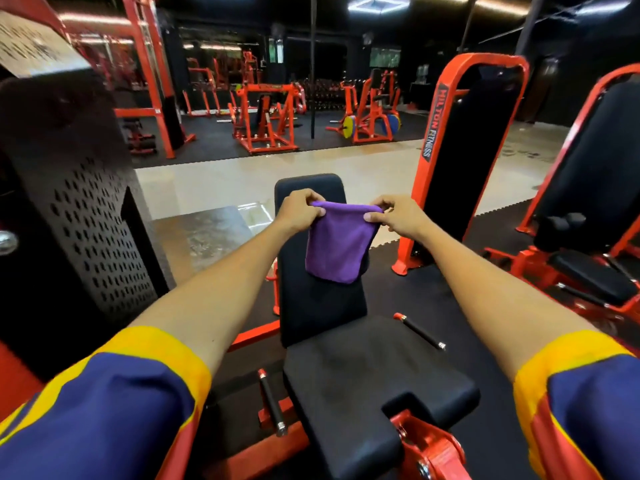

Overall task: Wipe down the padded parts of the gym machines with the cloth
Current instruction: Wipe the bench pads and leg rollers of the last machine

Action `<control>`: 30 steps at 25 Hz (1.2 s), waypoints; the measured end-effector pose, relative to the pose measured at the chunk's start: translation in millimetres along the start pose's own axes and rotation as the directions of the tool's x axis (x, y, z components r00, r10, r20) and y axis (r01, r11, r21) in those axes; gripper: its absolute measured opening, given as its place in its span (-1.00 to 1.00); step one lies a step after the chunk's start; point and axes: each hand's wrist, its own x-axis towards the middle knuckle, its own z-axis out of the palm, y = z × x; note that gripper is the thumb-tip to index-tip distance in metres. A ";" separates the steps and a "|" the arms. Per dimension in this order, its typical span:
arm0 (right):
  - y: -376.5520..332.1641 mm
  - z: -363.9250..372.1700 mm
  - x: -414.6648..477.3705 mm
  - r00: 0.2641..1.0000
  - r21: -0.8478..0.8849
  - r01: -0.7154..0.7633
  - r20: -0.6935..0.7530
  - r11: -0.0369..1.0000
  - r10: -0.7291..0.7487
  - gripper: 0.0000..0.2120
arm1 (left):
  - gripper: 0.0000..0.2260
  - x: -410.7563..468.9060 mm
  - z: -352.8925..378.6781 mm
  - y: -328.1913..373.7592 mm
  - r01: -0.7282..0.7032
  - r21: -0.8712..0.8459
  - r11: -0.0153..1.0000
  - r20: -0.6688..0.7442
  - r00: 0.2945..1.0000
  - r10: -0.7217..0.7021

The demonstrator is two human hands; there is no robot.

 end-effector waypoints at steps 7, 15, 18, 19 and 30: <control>45.8 47.0 101.8 0.997 -0.052 0.059 -0.047 0.997 -0.061 -0.93 | -0.88 75.0 2.0 -47.2 0.074 0.069 0.995 -0.011 0.997 -0.074; 79.2 100.6 236.9 0.996 -0.129 -0.019 -0.086 0.991 0.008 -0.85 | -0.95 196.6 9.2 -138.2 0.083 -0.034 0.996 -0.043 0.996 -0.084; 72.1 127.3 295.9 0.986 -0.065 -0.075 -0.156 0.995 0.064 -0.82 | -0.92 258.6 -3.5 -169.3 0.084 -0.134 0.987 -0.074 0.993 -0.094; 68.5 137.4 316.8 0.977 -0.039 -0.079 -0.200 0.996 0.070 -0.81 | -0.91 280.6 -7.5 -179.5 0.085 -0.171 0.982 -0.085 0.991 -0.100; 84.4 279.2 381.4 0.899 -0.374 0.187 -0.308 0.908 -0.312 -0.55 | -0.58 361.6 39.5 -273.2 -0.045 -0.383 0.923 -0.288 0.955 -0.073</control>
